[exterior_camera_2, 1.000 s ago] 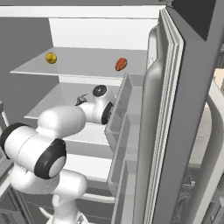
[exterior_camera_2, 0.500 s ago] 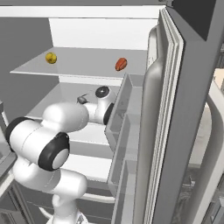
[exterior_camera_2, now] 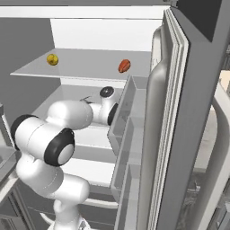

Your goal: Gather the lemon and sweet potato from the fridge and place them on a tray on the dining counter. Then gather the fishs from the fridge and place them on the other tray.

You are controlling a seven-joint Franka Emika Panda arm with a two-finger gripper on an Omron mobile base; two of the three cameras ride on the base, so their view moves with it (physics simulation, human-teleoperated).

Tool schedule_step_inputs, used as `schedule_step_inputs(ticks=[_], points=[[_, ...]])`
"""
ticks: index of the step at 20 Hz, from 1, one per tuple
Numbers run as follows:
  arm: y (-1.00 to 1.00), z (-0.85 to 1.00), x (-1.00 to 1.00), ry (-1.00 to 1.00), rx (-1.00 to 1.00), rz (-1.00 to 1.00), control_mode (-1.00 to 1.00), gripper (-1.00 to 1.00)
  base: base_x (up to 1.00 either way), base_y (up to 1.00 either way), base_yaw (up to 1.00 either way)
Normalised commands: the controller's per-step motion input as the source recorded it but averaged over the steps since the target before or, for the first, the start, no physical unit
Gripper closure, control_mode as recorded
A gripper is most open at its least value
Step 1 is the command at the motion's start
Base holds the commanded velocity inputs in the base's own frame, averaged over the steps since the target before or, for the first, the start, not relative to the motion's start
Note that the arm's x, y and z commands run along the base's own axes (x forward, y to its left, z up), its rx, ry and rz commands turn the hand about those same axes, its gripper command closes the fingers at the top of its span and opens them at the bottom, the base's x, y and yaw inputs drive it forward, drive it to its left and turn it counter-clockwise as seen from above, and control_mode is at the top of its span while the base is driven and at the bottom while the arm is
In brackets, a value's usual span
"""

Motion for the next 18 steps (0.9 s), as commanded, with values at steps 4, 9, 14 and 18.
schedule_step_inputs(ticks=[4,9,14,18], points=[[0.00,-0.14,-0.02,0.01,0.00,0.00,-1.00,1.00,0.00,0.00,0.00],[0.00,-0.05,-0.58,-0.08,0.00,0.00,-1.00,1.00,0.00,0.00,0.00],[0.01,0.19,-0.87,-0.13,0.00,0.00,-1.00,1.00,0.00,0.00,0.00],[0.05,0.64,-0.85,-0.01,0.00,0.00,-1.00,1.00,0.00,0.00,0.00]])
